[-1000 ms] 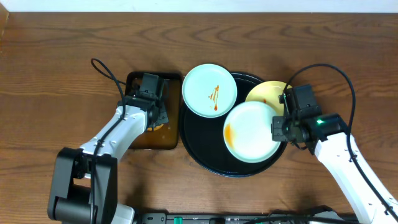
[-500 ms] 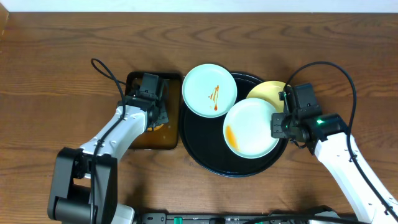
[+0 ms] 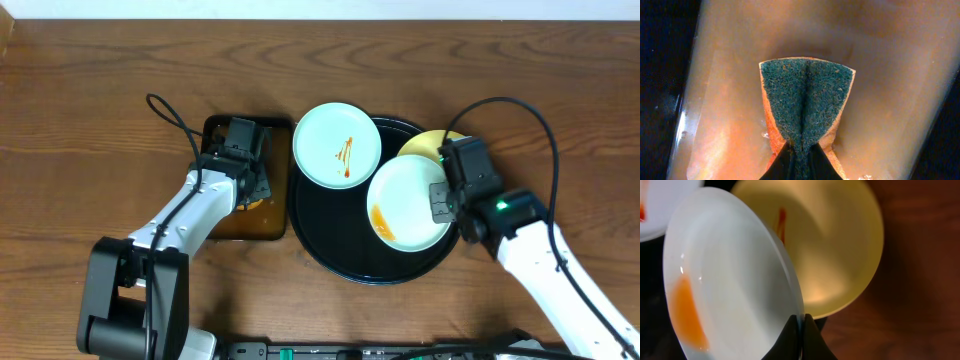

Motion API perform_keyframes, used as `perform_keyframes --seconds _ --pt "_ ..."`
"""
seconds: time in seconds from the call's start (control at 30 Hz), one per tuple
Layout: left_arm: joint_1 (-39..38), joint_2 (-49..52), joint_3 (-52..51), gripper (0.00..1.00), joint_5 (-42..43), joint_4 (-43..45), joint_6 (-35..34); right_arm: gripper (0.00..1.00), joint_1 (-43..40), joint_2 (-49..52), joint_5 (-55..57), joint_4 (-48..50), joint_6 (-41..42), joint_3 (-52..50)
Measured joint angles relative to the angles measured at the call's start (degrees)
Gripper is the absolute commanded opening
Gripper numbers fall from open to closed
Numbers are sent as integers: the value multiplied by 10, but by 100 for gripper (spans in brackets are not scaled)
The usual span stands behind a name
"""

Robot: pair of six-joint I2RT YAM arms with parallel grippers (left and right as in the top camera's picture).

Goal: Clean dirty plates on tray and stack at the side

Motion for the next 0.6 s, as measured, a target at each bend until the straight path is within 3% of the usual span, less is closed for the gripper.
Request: perform_keyframes --seconds 0.47,0.6 --pt "0 0 0 8 0 0 0 1 185 -19 275 119 -144 0" --pt "0 0 0 8 0 0 0 1 202 -19 328 148 -189 0"
